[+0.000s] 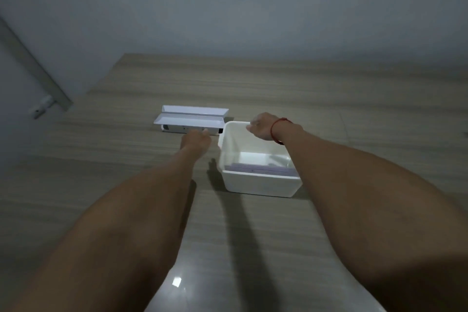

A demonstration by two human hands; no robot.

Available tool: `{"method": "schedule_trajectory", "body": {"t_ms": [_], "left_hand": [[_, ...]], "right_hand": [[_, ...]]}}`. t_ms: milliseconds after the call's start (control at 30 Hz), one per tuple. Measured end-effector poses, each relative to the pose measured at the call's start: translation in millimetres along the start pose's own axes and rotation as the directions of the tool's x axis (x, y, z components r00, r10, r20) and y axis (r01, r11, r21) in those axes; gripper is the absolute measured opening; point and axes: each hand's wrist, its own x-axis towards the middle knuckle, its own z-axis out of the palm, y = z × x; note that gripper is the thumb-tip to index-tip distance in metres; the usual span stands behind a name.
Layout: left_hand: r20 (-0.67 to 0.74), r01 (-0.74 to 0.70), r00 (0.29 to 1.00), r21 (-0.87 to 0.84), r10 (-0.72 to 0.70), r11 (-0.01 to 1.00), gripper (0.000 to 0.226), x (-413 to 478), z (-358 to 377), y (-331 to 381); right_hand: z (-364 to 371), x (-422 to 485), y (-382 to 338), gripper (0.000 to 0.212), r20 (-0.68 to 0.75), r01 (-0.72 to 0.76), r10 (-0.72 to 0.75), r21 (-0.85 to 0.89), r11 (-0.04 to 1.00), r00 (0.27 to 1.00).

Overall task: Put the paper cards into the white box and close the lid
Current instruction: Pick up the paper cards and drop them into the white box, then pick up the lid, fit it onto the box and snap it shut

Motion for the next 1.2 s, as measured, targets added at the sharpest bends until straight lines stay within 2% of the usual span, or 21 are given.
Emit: {"method": "schedule_trajectory", "body": {"t_ms": [67, 167, 300, 467, 600, 767, 900, 967, 1033, 1100, 1200], "left_hand": [[-0.035, 0.032, 0.999, 0.008, -0.032, 0.999, 0.054, 1, -20, -15], [-0.108, 0.148, 0.982, -0.069, -0.155, 0.987, 0.056, -4, -51, -47], [-0.183, 0.313, 0.923, -0.157, -0.340, 0.937, 0.055, -18, -80, -106], [-0.216, 0.510, 0.801, -0.244, -0.559, 0.825, 0.054, -51, -90, -176], [-0.203, 0.633, 0.691, -0.294, -0.694, 0.716, 0.052, -73, -87, -214], [-0.200, 0.736, 0.516, -0.392, -0.833, 0.551, 0.054, -86, -61, -247], [-0.049, 0.729, 0.423, -0.574, -0.905, 0.372, 0.071, -89, -45, -261], [0.035, 0.704, 0.438, -0.635, -0.898, 0.318, 0.075, -84, -39, -268], [0.111, 0.674, 0.523, -0.661, -0.845, 0.330, 0.068, -78, -36, -268], [0.108, 0.634, 0.584, -0.679, -0.804, 0.369, 0.062, -77, -42, -263], [0.038, 0.605, 0.617, -0.661, -0.786, 0.443, 0.069, -73, -64, -255]], "right_hand": [[4, 0, -23, 0.045, -0.022, 0.061, -0.061, 0.009, 0.998, 0.998], [14, -2, -64, 0.047, -0.032, 0.151, -0.152, -0.011, 0.988, 0.988], [44, 0, -117, 0.047, -0.016, 0.234, -0.235, -0.007, 0.972, 0.972], [102, 16, -163, 0.050, 0.165, 0.285, -0.275, -0.039, 0.958, 0.947], [146, 33, -177, 0.048, 0.182, 0.290, -0.273, -0.079, 0.954, 0.945], [181, 52, -175, 0.062, 0.172, 0.250, -0.227, -0.121, 0.961, 0.958], [203, 62, -167, 0.078, 0.262, 0.139, -0.128, -0.025, 0.990, 0.957], [216, 60, -164, 0.073, 0.285, 0.091, -0.093, 0.021, 0.996, 0.954], [224, 53, -163, 0.063, 0.272, 0.079, -0.080, 0.016, 0.997, 0.959], [224, 48, -166, 0.055, 0.251, 0.056, -0.058, 0.015, 0.998, 0.966], [204, 47, -174, 0.051, 0.210, -0.007, -0.017, 0.115, 0.993, 0.978]]}}
